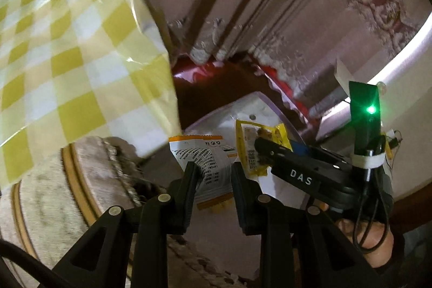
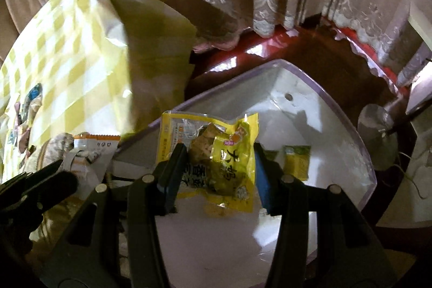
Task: Organize snacks
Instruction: 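Release white-and-orange packet into box with left gripper while right gripper releases yellow bag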
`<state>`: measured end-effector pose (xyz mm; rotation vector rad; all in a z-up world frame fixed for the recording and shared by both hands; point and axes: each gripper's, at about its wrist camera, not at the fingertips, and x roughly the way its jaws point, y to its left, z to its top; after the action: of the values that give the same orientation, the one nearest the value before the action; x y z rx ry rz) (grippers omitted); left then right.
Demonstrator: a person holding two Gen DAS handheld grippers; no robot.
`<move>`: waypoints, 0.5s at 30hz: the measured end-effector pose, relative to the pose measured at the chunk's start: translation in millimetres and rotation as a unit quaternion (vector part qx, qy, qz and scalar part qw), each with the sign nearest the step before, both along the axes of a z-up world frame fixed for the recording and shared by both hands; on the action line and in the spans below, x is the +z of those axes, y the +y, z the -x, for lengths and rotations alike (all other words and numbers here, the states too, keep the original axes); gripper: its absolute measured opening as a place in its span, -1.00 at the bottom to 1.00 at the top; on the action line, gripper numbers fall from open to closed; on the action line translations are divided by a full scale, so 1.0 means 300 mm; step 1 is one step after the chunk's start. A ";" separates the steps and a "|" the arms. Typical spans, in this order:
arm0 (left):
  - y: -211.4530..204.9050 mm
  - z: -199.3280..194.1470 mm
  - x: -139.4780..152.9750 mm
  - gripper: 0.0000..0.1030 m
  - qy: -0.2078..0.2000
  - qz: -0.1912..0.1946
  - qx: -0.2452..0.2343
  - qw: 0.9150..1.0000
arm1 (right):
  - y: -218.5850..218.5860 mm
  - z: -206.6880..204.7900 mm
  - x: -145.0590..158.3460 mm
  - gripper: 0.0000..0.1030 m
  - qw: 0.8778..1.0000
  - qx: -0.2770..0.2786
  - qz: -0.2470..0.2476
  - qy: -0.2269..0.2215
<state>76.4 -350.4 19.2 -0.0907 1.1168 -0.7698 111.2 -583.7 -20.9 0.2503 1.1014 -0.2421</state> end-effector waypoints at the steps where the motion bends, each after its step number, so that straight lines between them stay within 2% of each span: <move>1: -0.008 0.000 -0.004 -0.43 0.003 -0.001 -0.005 1.000 | -0.006 0.001 -0.004 0.01 1.000 -0.003 0.001 0.003; 3: -0.019 -0.008 -0.016 -0.38 0.012 -0.006 -0.010 1.000 | -0.019 0.011 -0.007 0.01 1.000 -0.009 0.003 0.006; 5: -0.018 -0.013 -0.021 -0.07 0.016 -0.011 -0.008 1.000 | -0.027 0.017 -0.007 0.03 1.000 -0.018 0.009 0.009; 7: -0.015 -0.014 -0.017 0.06 0.015 -0.008 -0.007 1.000 | -0.036 0.017 -0.009 0.15 1.000 -0.022 0.009 0.012; 15: 0.010 -0.015 -0.011 0.09 0.016 0.002 0.002 1.000 | -0.017 0.010 0.001 0.23 1.000 -0.016 0.014 0.015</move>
<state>80.8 -347.4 15.8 -0.1091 1.1453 -0.7684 108.2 -588.8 -20.6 0.2408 1.1234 -0.2896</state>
